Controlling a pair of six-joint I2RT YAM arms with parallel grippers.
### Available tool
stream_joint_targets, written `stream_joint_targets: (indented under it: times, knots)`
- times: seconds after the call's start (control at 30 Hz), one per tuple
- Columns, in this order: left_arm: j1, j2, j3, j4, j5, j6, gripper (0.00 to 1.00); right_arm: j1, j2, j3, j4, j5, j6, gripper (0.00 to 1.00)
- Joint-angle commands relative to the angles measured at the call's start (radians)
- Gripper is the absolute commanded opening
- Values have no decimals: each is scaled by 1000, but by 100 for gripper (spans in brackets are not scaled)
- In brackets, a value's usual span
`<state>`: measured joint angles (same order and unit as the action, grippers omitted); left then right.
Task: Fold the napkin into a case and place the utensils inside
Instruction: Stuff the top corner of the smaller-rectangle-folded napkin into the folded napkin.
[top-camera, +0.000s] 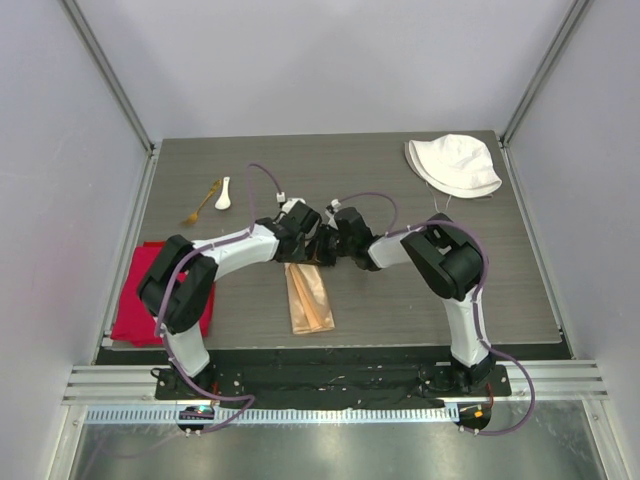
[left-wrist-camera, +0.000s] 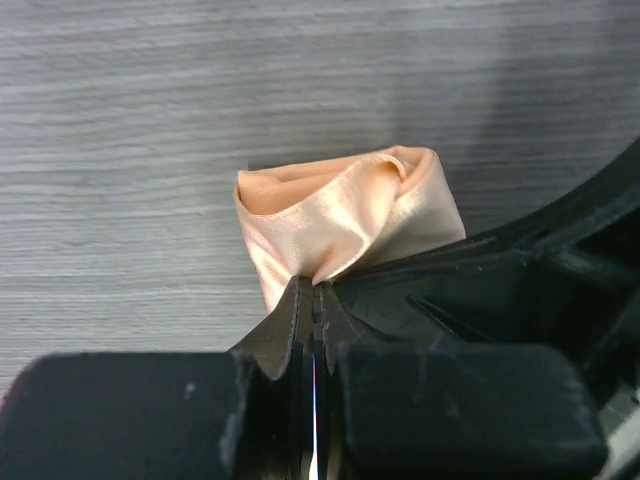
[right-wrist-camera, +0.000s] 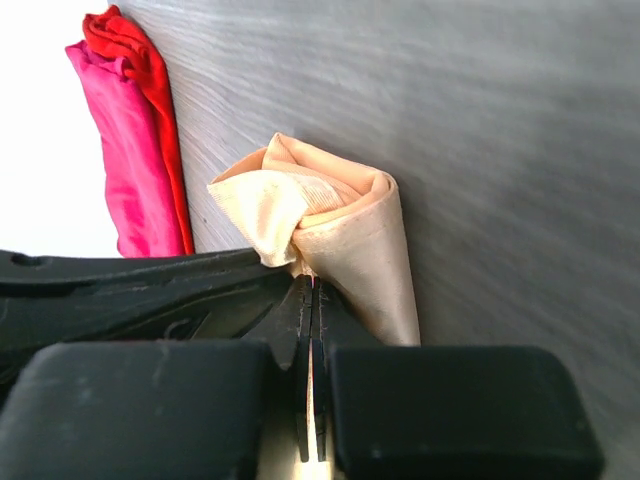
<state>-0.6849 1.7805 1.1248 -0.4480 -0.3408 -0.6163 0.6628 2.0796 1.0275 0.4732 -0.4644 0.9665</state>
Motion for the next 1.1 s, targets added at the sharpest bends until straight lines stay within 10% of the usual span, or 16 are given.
stream_joint_targets:
  times: [0.0, 0.27, 0.53, 0.6, 1.07]
  knots:
    - [-5, -52, -6, 37, 39, 15, 0, 0, 71, 75, -40, 38, -44, 1]
    - [10, -32, 21, 17, 71, 15, 1, -23, 44, 74, -44, 15, -95, 2]
    - [-33, -242, 3, -84, 77, -104, 45, -34, 5, 92, -99, -43, -81, 2]
    - [-68, -309, -36, -89, 137, -144, 73, -38, -19, 86, -107, -56, -59, 6]
    - [-241, -308, -169, 11, 267, -554, 73, -138, -346, -110, -306, -6, -189, 31]
